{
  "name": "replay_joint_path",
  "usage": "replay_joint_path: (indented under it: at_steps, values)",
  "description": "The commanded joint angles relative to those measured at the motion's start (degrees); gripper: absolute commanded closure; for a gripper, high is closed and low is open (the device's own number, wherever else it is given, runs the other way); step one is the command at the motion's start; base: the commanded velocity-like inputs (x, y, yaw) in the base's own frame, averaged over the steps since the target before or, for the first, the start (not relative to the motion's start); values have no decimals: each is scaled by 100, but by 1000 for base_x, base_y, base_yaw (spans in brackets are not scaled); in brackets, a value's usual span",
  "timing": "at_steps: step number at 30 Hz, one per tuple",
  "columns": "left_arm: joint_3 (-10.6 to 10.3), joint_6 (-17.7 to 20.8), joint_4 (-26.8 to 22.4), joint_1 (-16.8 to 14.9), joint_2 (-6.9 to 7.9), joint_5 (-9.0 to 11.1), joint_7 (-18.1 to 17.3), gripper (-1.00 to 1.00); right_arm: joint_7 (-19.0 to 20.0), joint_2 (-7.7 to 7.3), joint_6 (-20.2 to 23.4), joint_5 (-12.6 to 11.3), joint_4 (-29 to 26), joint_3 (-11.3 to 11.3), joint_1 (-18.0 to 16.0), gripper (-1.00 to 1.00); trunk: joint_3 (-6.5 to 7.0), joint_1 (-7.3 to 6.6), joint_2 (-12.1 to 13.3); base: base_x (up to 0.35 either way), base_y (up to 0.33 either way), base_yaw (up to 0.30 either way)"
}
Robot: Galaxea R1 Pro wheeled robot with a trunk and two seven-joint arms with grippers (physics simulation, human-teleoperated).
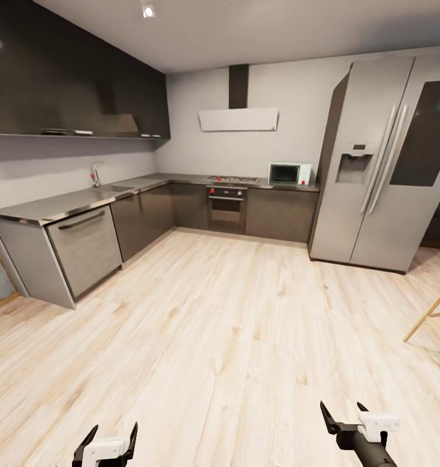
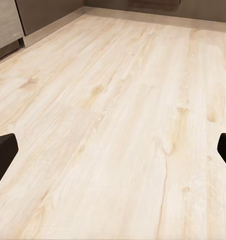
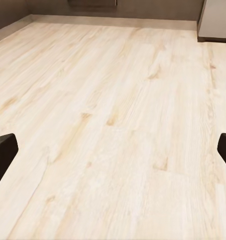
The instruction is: Put the three can of soda from the living room inside the tash can in the kitchen.
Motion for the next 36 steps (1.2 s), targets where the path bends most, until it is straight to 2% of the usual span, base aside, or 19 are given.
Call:
replay_joint_path:
  at_steps: [1, 15, 36]
  values:
    - [0, 0, 0, 0, 0, 0, 0, -100, 2, -1, 0, 0, 0, 0, 0, -100, -9, 0, 0, 0, 0, 0]
    - [-1, 0, 0, 0, 0, 0, 1, -100, 25, -4, -9, 5, 0, 9, 0, -100, -75, 0, 0, 0, 0, 19]
    - [-2, -8, 0, 0, 0, 0, -6, -100, 21, 1, -58, 9, 0, 17, 0, -100, -77, 0, 0, 0, 0, 235]
